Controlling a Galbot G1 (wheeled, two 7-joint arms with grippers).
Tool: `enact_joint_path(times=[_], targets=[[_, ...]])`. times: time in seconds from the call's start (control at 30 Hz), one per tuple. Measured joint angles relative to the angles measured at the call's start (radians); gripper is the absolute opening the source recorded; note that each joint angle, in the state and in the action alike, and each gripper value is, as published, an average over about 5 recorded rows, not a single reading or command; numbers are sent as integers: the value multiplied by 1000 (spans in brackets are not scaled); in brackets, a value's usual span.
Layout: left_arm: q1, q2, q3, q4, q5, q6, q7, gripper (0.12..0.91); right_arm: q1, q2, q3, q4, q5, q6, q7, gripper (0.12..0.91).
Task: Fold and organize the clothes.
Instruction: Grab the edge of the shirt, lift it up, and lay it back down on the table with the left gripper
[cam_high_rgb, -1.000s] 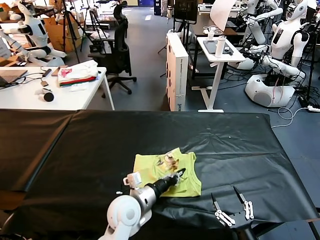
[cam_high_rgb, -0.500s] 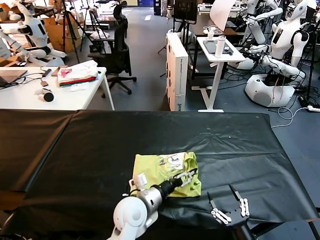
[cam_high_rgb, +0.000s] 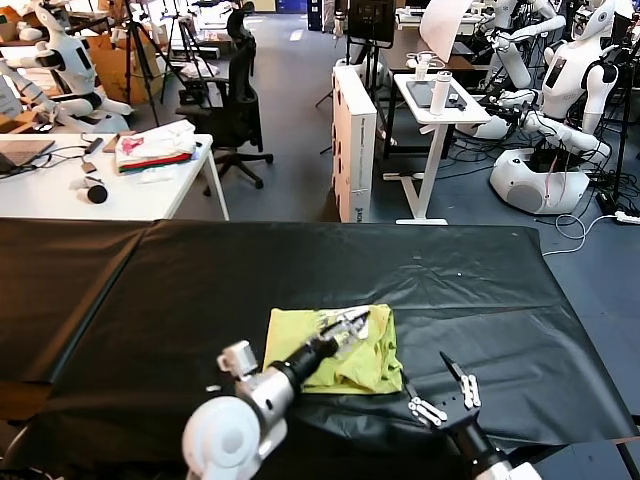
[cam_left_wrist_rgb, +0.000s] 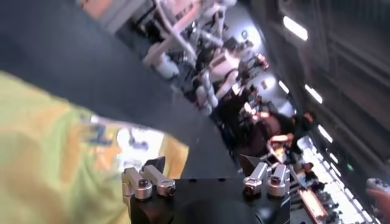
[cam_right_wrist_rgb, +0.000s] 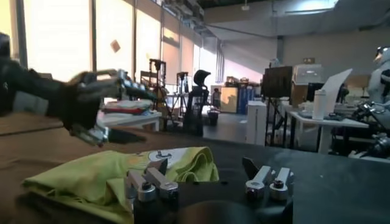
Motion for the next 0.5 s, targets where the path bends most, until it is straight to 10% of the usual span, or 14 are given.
enact_joint_path(times=[0.5], targets=[[36, 141, -136, -52, 177, -99, 56, 907, 148, -117, -139, -50, -250, -6, -118, 907]])
